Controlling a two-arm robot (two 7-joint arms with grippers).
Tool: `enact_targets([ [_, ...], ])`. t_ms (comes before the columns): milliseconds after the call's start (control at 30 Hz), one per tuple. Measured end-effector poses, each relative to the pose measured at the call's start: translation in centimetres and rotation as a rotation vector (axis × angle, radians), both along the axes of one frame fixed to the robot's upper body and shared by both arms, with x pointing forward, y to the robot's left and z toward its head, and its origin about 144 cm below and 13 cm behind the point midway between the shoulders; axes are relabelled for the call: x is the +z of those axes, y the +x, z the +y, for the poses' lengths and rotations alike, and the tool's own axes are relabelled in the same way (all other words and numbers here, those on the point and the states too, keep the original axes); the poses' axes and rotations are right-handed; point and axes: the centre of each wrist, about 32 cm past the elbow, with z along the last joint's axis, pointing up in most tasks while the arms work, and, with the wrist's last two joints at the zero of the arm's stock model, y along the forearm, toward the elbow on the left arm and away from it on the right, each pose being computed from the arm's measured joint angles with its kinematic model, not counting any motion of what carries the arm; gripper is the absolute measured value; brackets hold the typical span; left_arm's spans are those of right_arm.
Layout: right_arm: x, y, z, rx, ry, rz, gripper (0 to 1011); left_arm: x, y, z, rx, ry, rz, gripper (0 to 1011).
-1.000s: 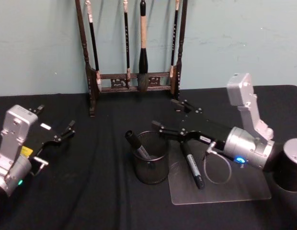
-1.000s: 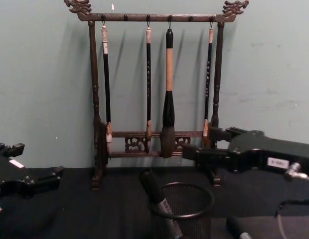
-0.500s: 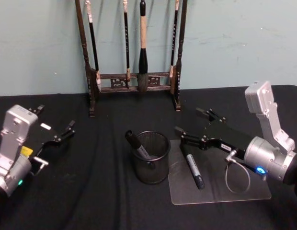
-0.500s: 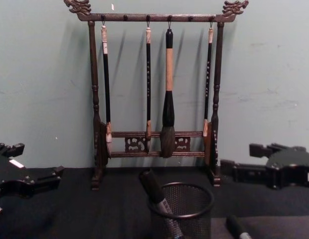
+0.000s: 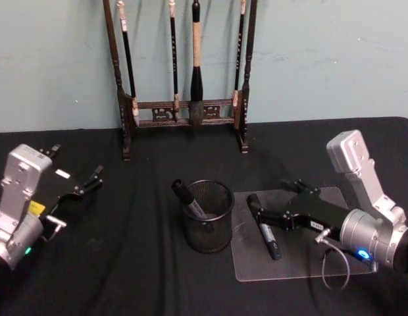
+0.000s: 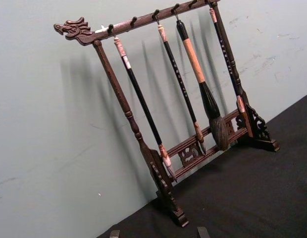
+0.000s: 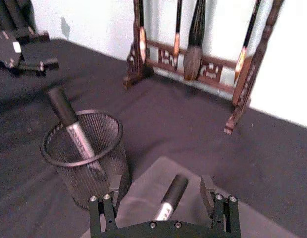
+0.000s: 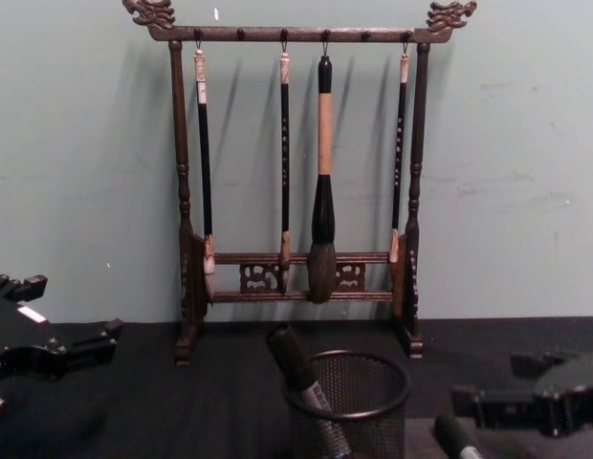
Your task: Pick up the water-based marker from the table and place it into the pen holder.
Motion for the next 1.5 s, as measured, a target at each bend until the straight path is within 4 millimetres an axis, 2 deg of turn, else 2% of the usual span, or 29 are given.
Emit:
enact_targets([
  [567,-1.5,0.0,1.0,-0.01,-0.09,0.135,1003,0.0,0.0,0.0,0.0,0.0,0.0,1009],
  [1500,-2.4,0.9,1.7,-0.017,-0.129,0.115,1003,0.0,0.0,0.0,0.0,0.0,0.0,1009],
])
